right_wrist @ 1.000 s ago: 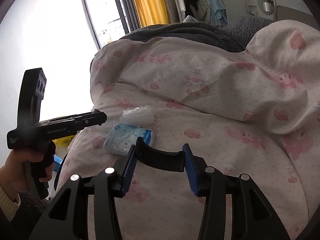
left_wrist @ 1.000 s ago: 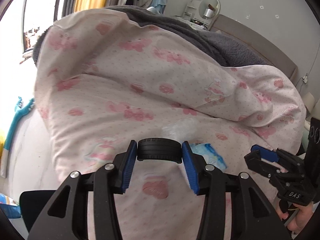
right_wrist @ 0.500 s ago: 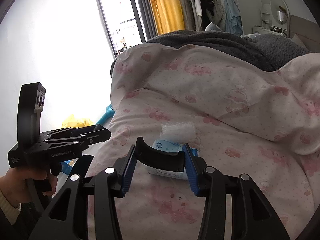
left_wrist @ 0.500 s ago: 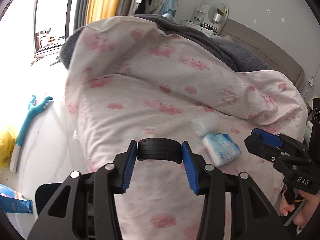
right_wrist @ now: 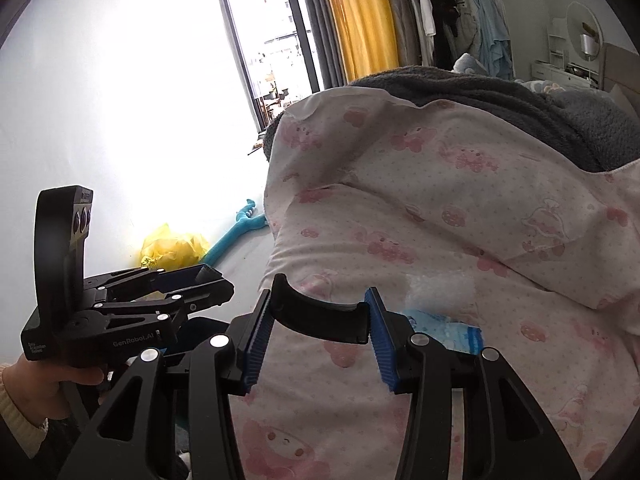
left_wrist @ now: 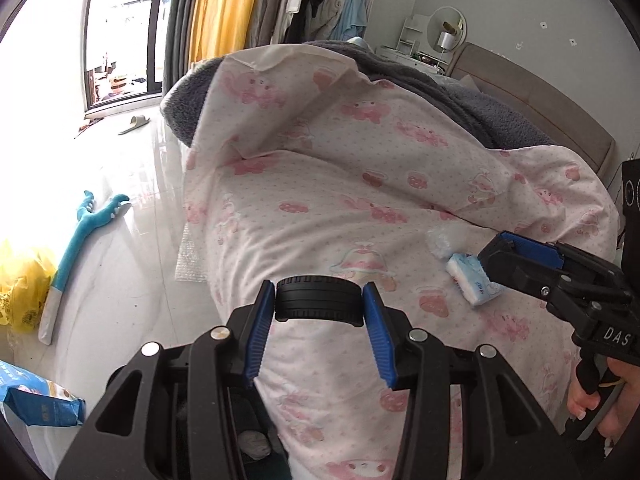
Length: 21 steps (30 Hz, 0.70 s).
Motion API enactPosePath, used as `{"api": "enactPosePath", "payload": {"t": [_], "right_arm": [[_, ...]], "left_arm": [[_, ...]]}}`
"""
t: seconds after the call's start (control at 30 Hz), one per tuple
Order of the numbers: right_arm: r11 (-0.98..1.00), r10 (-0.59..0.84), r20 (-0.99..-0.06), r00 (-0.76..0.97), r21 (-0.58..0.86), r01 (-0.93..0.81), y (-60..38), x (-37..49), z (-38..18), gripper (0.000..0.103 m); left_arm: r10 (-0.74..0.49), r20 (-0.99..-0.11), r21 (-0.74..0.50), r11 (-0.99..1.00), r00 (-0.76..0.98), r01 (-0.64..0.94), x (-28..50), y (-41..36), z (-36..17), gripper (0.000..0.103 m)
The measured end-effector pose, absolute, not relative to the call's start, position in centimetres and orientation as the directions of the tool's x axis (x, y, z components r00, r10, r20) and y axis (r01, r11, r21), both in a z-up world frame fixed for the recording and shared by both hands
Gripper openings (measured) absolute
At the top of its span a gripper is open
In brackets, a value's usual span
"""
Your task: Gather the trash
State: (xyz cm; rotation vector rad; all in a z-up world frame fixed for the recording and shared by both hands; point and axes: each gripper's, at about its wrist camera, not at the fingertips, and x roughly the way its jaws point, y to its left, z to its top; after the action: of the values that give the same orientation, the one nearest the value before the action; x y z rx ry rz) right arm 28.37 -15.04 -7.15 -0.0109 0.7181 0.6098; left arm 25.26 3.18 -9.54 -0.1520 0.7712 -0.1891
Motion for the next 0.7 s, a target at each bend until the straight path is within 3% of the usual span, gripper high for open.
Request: {"api": "enactPosePath", "payload": {"t": [0.33, 0.7], "right_arm": [[0.797, 0.55, -0.623, 0.557, 0.19, -0.574, -10.3, 27.8, -7.0, 0.047], [0.745, 0.592, -0.633, 0.498, 0.196, -0.637, -4.0, 27.0, -7.4, 0.047]], "left_arm": [[-0.176, -0.684, -0.172, 0.982, 0.708, 0.078, 23.5, 7.0, -9.9, 0.048], [-0.138, -0.766, -0.165, 0.986, 0.628, 0.015, 22.0, 11.7, -12.7, 0.047]]}}
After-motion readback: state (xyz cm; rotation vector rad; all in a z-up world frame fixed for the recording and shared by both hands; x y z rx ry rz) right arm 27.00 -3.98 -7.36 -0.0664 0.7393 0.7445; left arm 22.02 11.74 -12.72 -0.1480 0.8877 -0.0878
